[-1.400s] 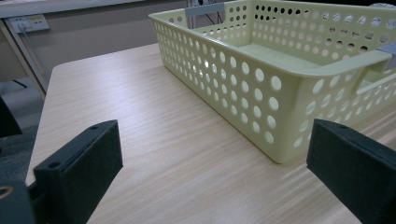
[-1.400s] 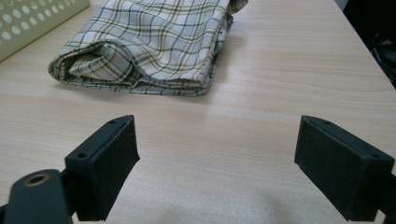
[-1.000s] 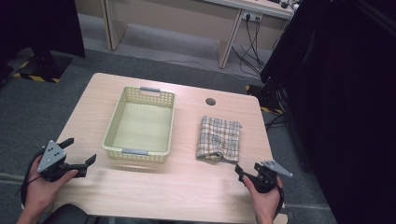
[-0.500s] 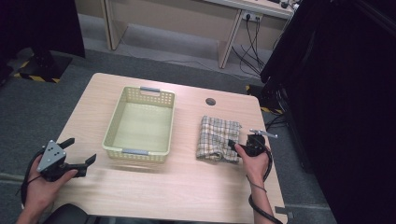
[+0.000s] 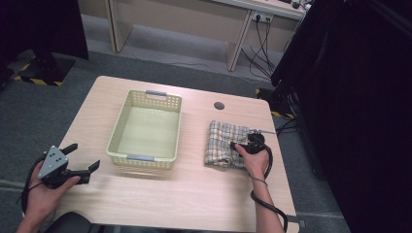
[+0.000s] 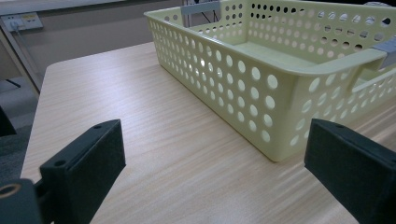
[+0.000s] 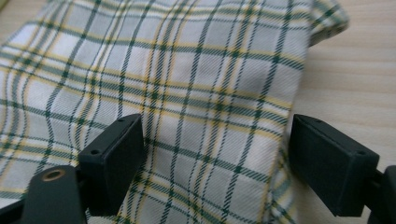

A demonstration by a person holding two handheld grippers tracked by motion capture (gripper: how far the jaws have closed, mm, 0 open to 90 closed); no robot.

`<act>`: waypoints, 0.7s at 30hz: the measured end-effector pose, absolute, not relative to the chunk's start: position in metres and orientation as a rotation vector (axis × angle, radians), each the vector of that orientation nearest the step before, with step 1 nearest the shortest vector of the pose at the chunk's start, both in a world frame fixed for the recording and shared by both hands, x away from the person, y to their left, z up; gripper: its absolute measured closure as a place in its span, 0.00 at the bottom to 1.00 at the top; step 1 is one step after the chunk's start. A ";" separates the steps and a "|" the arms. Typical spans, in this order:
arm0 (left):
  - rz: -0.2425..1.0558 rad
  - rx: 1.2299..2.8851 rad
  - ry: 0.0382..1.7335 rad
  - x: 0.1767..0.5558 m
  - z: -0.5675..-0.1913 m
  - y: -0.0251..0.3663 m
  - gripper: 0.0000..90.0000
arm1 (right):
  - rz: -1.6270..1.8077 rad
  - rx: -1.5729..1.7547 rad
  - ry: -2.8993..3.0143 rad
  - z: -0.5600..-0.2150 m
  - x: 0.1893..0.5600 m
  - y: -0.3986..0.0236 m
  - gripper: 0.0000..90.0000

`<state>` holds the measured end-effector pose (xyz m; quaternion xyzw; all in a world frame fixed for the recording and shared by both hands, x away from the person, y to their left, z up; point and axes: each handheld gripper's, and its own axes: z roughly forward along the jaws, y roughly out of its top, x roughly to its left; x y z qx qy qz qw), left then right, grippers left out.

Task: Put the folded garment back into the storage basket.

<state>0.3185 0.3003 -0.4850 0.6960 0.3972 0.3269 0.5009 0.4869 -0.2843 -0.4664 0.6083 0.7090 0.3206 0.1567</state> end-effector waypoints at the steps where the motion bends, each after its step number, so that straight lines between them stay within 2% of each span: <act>1: 0.790 1.683 0.960 0.318 -0.485 0.300 0.05 | 0.910 1.726 2.030 -0.467 0.487 -0.283 0.23; 10: 0.792 1.689 0.954 0.318 -0.485 0.300 0.05 | 0.818 1.604 2.047 -0.469 0.486 -0.271 0.41; 15: 0.792 1.691 0.950 0.318 -0.485 0.299 0.05 | 0.872 1.619 2.054 -0.467 0.484 -0.270 0.73; 17: 0.791 1.689 0.950 0.318 -0.485 0.300 0.05 | 0.890 1.637 2.062 -0.467 0.485 -0.269 0.81; 21: 0.790 1.684 0.951 0.318 -0.485 0.300 0.05 | 0.910 1.675 2.063 -0.464 0.486 -0.270 0.86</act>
